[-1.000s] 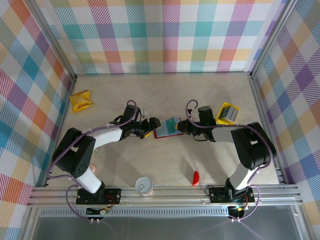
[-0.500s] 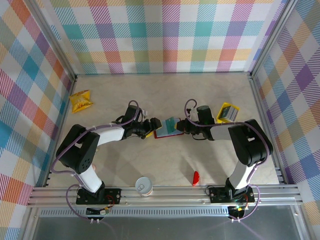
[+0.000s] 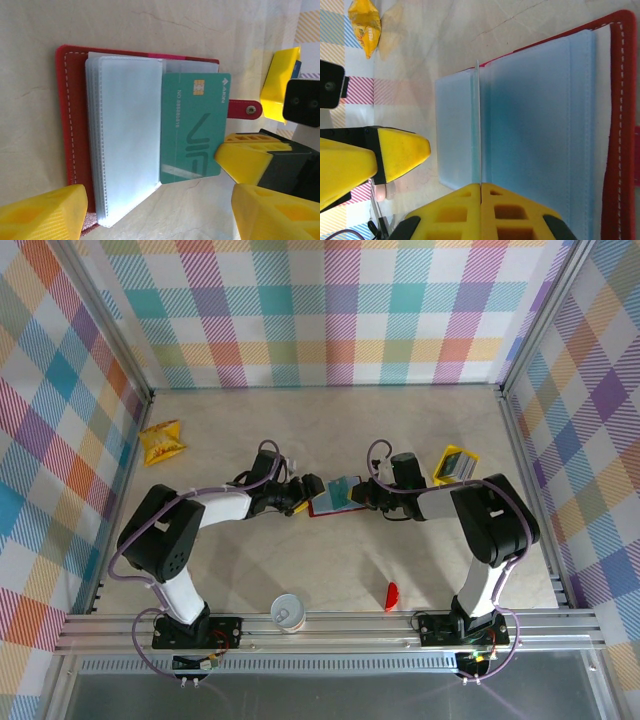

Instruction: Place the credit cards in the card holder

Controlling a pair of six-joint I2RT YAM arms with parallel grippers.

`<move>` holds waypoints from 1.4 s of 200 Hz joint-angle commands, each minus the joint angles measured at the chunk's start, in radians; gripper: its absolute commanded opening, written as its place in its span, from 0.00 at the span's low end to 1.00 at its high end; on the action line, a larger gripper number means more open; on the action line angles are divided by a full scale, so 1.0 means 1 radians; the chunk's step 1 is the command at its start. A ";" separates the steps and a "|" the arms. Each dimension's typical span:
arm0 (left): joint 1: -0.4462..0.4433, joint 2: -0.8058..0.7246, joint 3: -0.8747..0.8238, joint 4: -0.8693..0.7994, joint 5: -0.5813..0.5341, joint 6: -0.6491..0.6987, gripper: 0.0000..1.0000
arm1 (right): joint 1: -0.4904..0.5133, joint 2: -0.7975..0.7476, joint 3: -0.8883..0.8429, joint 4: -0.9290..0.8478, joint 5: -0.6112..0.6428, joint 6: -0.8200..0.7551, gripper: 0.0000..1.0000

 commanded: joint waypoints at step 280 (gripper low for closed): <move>-0.006 0.079 0.009 0.062 0.043 -0.031 0.73 | 0.076 0.005 0.074 -0.178 0.179 0.047 0.00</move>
